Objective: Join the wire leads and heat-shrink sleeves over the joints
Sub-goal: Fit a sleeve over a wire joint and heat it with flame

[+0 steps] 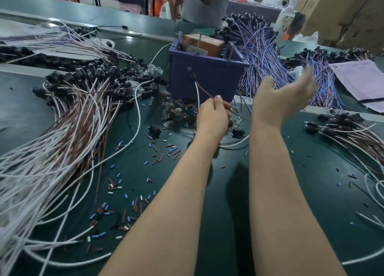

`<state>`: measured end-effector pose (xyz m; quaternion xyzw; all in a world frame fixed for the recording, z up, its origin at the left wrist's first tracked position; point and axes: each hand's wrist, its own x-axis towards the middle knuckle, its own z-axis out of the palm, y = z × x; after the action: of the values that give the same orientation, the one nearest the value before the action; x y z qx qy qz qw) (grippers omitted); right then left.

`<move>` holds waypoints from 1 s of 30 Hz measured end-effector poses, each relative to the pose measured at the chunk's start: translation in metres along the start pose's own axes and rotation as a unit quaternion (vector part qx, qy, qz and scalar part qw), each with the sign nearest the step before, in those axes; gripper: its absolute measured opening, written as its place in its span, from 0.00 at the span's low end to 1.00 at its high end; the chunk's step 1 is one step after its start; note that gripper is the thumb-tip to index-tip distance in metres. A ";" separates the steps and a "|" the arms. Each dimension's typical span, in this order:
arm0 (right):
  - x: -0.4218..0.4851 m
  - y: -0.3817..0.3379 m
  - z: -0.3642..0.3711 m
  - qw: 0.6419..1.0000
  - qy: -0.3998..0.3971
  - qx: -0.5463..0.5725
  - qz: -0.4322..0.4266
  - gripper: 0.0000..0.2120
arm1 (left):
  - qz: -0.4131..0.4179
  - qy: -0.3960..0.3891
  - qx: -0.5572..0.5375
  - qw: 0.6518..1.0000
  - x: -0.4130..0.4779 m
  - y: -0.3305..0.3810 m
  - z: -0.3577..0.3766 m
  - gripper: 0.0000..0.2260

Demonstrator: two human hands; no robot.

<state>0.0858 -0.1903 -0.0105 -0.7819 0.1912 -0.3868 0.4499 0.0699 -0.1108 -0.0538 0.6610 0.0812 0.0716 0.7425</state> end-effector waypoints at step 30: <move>-0.018 -0.006 0.017 0.914 -0.394 0.072 -0.060 0.16 | 0.100 0.113 0.116 0.982 0.008 0.023 -0.035 0.10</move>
<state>0.0877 -0.1660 -0.0181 -0.8464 -0.0776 -0.0860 0.5198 0.0700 -0.0729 -0.0352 0.7353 0.1056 0.2097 0.6358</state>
